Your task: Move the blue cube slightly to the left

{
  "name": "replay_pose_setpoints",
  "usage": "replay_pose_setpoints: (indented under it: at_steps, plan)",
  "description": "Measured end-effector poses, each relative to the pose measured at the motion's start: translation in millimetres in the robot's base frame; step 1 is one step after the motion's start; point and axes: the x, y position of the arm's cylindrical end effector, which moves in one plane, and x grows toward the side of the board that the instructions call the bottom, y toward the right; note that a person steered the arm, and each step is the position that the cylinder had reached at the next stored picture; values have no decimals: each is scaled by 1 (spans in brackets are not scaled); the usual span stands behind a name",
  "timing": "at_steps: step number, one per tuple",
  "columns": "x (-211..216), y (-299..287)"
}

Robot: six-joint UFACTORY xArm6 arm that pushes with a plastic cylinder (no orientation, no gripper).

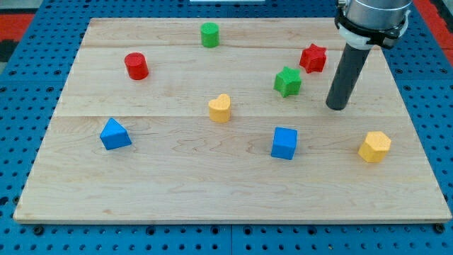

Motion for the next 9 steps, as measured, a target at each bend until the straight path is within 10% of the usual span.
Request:
replay_pose_setpoints:
  at_steps: [6, 9]
  plan:
    - [54, -75]
    - [66, -207]
